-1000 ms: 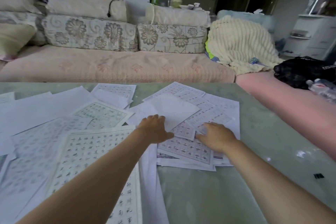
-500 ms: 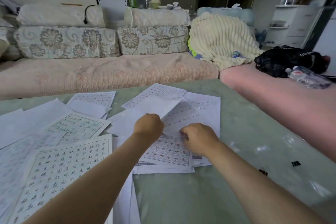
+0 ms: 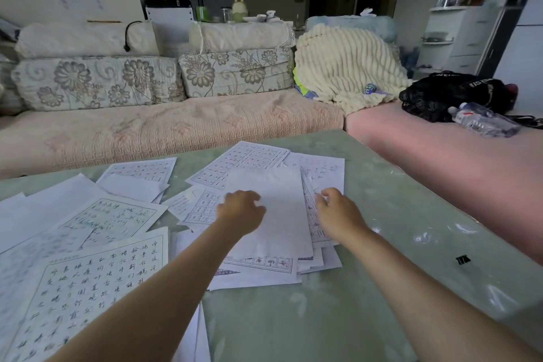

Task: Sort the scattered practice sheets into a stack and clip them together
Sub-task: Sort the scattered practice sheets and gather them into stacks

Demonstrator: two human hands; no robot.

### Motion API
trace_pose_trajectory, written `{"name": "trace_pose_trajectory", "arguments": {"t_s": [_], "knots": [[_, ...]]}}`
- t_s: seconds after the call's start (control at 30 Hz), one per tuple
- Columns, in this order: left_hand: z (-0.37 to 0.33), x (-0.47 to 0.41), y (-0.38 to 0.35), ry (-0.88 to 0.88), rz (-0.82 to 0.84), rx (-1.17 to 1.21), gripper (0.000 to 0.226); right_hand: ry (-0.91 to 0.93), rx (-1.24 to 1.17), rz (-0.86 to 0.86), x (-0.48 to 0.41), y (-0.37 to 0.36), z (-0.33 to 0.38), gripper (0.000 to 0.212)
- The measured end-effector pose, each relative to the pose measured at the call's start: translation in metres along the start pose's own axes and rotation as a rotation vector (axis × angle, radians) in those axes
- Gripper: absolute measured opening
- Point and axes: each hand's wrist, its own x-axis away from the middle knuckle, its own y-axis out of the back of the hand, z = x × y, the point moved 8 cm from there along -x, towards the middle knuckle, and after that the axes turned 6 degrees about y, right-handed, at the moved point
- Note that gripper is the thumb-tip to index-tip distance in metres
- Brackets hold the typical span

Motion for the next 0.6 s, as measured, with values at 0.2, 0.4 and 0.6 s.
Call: {"name": "trace_pose_trajectory", "arguments": {"t_s": [0.2, 0.4, 0.6], "knots": [[0.042, -0.007, -0.012, 0.193, 0.076, -0.139, 0.076, -0.125, -0.009, 0.069, -0.013, -0.014, 0.012, 0.053], [0.037, -0.008, -0.007, 0.151, 0.046, 0.158, 0.069, -0.296, -0.042, 0.108, -0.018, -0.023, 0.016, 0.049], [0.051, -0.019, -0.004, 0.173, 0.094, 0.491, 0.057, -0.406, -0.264, 0.078, -0.021, -0.024, -0.001, 0.041]]}}
